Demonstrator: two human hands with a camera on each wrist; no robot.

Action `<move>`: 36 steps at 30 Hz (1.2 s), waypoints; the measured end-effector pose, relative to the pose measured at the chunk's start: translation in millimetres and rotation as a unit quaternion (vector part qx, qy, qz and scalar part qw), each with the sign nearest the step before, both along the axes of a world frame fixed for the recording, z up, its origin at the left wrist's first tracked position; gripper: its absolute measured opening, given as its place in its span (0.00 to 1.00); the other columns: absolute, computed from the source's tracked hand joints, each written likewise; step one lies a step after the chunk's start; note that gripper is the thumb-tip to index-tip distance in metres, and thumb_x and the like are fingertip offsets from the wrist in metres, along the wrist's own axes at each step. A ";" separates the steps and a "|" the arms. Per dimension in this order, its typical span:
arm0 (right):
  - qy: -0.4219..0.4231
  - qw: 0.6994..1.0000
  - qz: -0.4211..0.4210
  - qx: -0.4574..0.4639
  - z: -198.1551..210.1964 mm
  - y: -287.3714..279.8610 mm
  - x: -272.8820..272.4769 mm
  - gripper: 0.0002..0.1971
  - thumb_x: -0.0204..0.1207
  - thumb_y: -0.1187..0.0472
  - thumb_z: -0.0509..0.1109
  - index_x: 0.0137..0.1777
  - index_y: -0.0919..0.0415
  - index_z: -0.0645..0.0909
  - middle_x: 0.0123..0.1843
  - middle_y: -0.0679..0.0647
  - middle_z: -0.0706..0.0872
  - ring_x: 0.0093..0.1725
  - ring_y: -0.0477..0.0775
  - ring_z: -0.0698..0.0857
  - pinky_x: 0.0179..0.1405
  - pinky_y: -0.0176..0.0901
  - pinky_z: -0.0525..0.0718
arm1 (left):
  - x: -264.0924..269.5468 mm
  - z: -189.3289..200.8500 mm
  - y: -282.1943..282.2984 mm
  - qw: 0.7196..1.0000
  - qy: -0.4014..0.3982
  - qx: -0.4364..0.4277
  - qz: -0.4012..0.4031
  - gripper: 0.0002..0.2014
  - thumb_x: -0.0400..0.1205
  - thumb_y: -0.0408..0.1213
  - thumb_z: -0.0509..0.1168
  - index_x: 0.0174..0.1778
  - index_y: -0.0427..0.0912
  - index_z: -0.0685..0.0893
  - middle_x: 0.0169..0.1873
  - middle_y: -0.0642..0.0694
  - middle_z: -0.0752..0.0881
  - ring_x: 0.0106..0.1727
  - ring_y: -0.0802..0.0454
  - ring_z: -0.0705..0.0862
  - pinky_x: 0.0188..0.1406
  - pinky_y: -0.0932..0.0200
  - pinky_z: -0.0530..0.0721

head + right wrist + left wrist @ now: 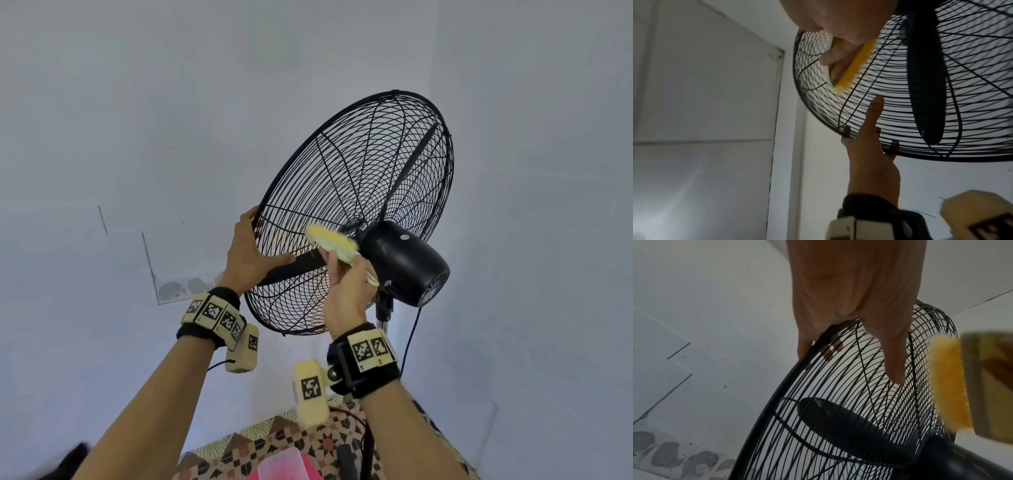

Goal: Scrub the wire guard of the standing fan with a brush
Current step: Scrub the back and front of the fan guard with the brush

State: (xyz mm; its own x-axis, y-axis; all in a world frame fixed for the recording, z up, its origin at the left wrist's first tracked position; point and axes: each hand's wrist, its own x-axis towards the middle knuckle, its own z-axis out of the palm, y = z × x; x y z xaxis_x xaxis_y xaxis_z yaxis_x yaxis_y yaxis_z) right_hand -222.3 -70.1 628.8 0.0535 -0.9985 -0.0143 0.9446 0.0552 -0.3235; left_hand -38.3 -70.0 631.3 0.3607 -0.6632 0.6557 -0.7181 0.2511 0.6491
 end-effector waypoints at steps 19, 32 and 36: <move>0.619 0.525 -0.179 -0.556 114.9 8.5 10.2 0.19 0.84 0.55 0.72 0.73 0.52 0.82 0.48 0.53 0.92 0.40 0.52 0.90 0.41 0.49 0.93 | -2.0 -8.8 -1.1 0.997 0.072 0.026 0.014 0.65 0.58 0.69 0.83 0.86 0.43 0.61 0.80 0.44 0.73 0.79 0.44 0.74 0.78 0.36 0.76; 0.661 0.330 -0.160 -0.654 160.4 -7.1 10.5 0.14 0.81 0.50 0.73 0.60 0.57 0.90 0.47 0.49 0.91 0.48 0.44 0.85 0.49 0.38 0.89 | -4.1 -10.0 -2.4 0.999 0.042 -0.001 0.015 0.47 0.66 0.49 0.89 0.75 0.42 0.69 0.68 0.44 0.78 0.67 0.47 0.78 0.68 0.45 0.80; 0.631 0.280 -0.159 -0.706 148.1 -10.8 5.6 0.17 0.86 0.51 0.69 0.66 0.61 0.88 0.49 0.54 0.93 0.36 0.35 0.82 0.41 0.27 0.83 | -1.3 -12.2 -3.5 0.999 0.043 0.002 0.014 0.48 0.66 0.51 0.89 0.76 0.43 0.69 0.68 0.45 0.78 0.68 0.47 0.78 0.69 0.41 0.80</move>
State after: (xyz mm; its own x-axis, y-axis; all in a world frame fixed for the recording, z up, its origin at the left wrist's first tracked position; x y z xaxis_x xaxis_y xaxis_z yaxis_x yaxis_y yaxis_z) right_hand -216.7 -80.9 776.9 0.8002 -0.0088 0.5996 -0.0875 -0.9909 0.1023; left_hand -39.6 -73.5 619.2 0.4344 -0.6549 0.6184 -0.6656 0.2292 0.7103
